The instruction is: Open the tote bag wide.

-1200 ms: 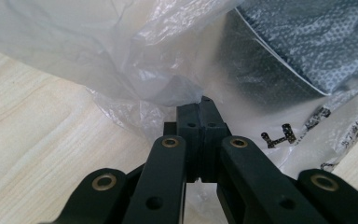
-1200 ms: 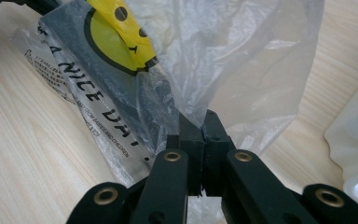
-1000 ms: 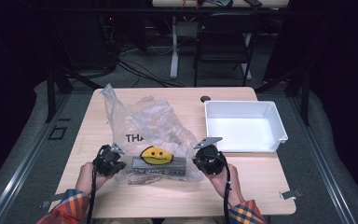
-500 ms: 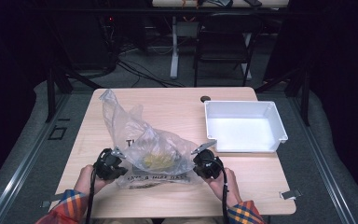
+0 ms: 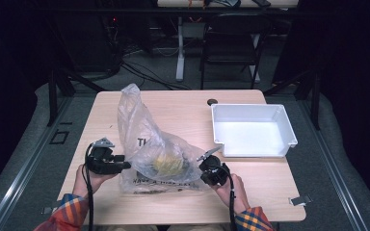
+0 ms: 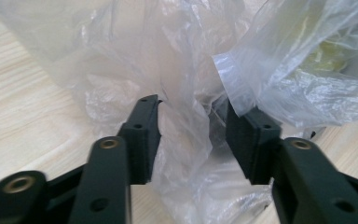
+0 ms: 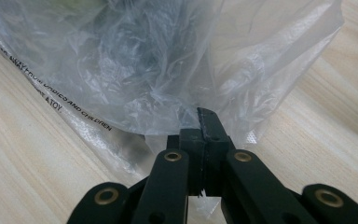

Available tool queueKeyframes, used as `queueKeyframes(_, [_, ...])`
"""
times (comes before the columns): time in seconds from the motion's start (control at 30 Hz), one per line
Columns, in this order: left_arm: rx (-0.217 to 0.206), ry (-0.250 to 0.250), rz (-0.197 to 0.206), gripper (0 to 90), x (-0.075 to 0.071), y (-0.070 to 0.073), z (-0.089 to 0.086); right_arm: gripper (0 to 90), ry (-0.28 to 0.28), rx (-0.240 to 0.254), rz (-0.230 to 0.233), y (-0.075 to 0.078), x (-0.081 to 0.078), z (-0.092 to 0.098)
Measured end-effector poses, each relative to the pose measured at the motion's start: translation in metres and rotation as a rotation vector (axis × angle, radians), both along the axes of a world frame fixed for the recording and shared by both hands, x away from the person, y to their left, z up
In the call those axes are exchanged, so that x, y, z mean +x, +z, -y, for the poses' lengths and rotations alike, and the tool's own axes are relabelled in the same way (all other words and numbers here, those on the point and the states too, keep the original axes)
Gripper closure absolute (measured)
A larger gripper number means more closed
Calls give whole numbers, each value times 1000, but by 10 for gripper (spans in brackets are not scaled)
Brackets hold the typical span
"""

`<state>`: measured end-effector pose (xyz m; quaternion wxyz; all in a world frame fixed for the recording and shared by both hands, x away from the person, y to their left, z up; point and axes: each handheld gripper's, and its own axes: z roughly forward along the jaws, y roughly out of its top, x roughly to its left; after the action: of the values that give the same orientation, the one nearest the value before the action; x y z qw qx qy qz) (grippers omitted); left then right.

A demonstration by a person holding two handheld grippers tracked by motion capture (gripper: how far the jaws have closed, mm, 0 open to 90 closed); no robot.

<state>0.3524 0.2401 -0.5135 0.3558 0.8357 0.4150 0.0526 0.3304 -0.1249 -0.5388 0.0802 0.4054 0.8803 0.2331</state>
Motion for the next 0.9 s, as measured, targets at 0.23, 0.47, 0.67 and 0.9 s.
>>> queueKeyframes(0.23, [11, -39, -24, 860, 4, -11, 10, 870, 4, -8, 12, 2, -2, -1])
queueKeyframes(0.47, [10, -54, -19, 897, 0, -9, 8, 626, 52, 15, 25, 14, -9, -2])
queueKeyframes(0.67, [4, -61, -12, 897, -4, -8, 8, 439, 103, 18, 107, 41, -19, -2])
queueKeyframes(0.9, [4, -69, 1, 898, -8, -5, 11, 305, 136, 41, 180, 55, -27, -11])
